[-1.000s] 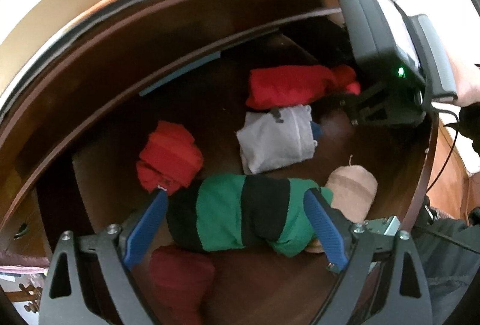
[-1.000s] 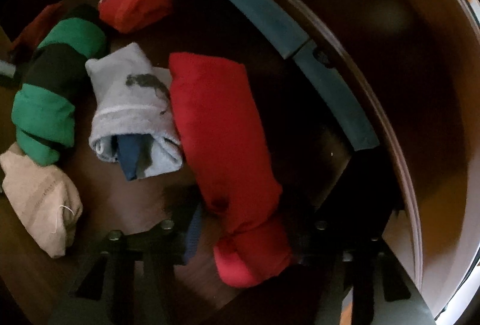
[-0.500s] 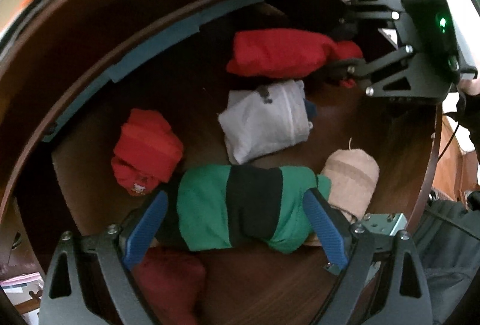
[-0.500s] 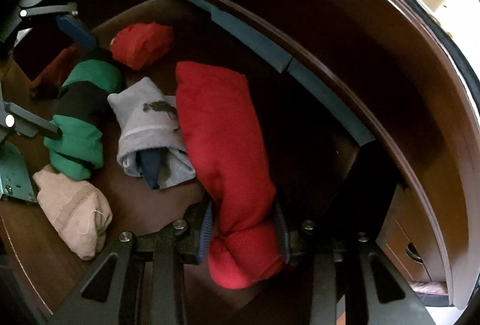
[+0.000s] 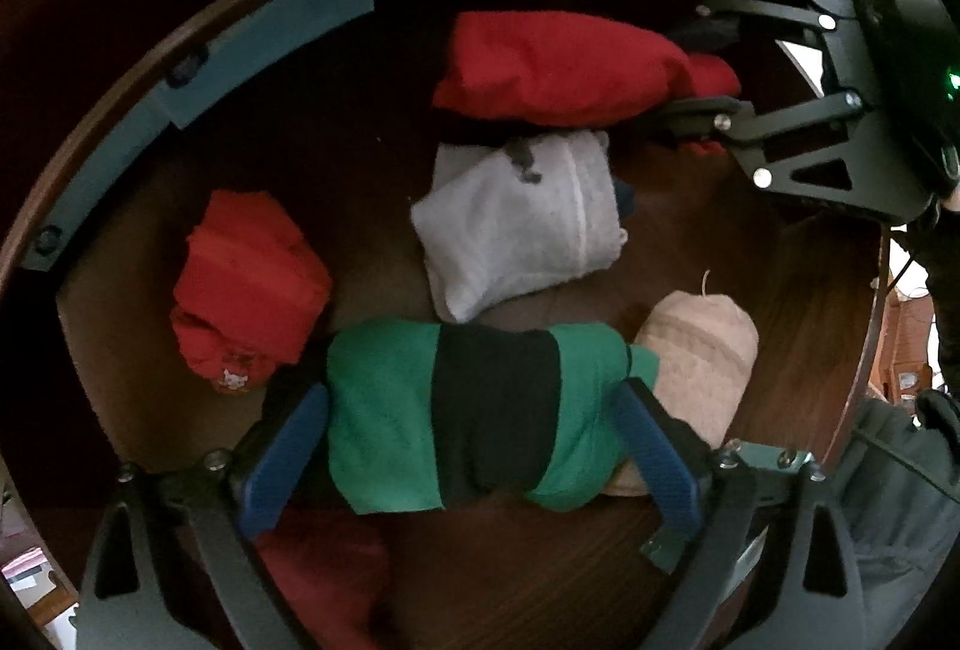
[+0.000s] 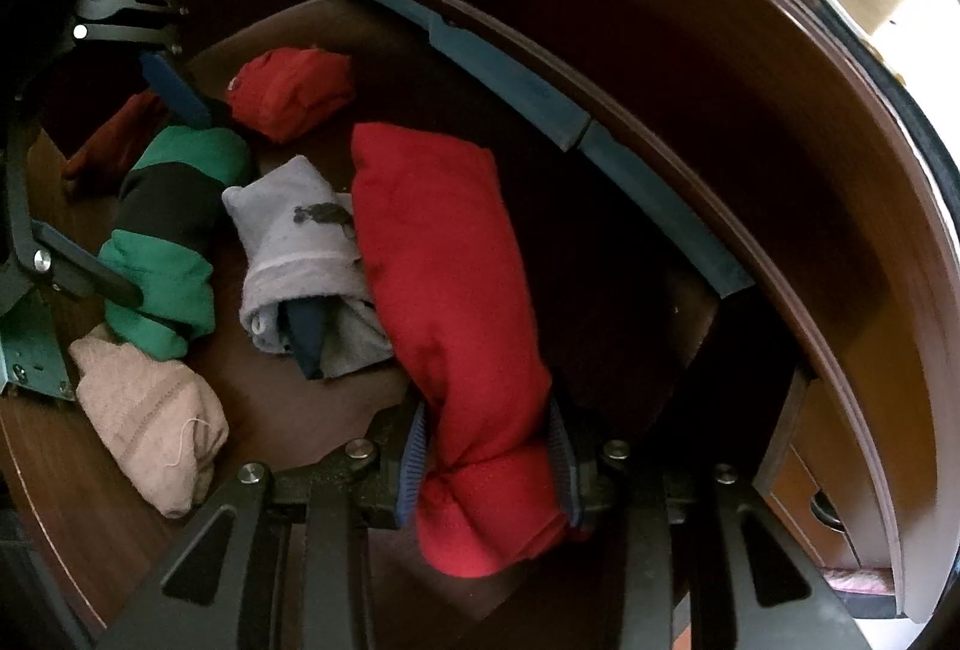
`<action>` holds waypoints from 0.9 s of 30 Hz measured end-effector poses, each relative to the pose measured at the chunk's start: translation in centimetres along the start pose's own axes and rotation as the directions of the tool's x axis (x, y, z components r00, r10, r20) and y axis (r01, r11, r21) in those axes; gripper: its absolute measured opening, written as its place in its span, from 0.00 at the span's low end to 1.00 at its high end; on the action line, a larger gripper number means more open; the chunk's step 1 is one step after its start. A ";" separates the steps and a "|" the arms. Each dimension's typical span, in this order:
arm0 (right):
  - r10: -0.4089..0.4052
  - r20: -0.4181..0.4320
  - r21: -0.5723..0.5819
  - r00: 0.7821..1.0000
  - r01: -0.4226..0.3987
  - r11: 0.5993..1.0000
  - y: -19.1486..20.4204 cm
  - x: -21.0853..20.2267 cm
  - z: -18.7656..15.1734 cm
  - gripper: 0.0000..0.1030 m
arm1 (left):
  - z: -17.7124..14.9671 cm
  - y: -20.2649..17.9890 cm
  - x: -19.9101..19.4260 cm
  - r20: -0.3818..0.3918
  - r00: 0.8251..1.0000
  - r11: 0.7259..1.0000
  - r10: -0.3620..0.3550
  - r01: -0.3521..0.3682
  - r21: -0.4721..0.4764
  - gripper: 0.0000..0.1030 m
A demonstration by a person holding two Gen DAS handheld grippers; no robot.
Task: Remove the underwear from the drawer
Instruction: 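Lower both open tools into the drawer over the rolled garments, then grasp the green-black rolled garment with the left tool while the right tool grasps the red one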
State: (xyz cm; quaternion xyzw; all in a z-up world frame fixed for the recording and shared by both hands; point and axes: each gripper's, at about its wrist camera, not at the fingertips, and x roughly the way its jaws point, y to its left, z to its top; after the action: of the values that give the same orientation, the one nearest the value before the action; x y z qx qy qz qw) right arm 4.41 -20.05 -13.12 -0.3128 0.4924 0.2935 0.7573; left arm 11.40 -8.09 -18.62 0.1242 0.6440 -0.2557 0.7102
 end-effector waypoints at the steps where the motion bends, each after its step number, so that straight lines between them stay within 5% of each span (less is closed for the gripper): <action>1: 0.002 -0.001 0.001 1.000 -0.002 1.000 -0.1 0.1 0.0 0.37 | 0.4 0.0 0.3 -0.007 1.000 1.000 -0.002 0.002 0.001 0.96; 10: 0.007 0.002 0.011 1.000 -0.007 1.000 -0.6 0.6 -0.2 0.37 | 1.8 0.7 2.0 -0.036 0.999 1.000 -0.010 0.010 -0.008 0.99; 16: 0.014 0.000 0.014 1.000 -0.014 1.000 -0.7 0.8 -0.1 0.37 | 1.1 1.2 2.0 -0.038 0.999 1.000 0.005 -0.006 -0.016 0.92; 27: 0.031 0.019 0.049 0.999 -0.032 0.998 -1.4 0.6 -0.3 0.37 | 0.0 -0.1 1.1 0.050 0.998 0.999 0.043 -0.043 0.015 0.46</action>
State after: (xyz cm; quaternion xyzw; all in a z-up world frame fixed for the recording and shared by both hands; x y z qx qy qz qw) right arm 5.52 -21.09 -13.52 -0.2836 0.4975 0.2961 0.7645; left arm 11.40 -8.40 -19.64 0.1373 0.6213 -0.2486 0.7303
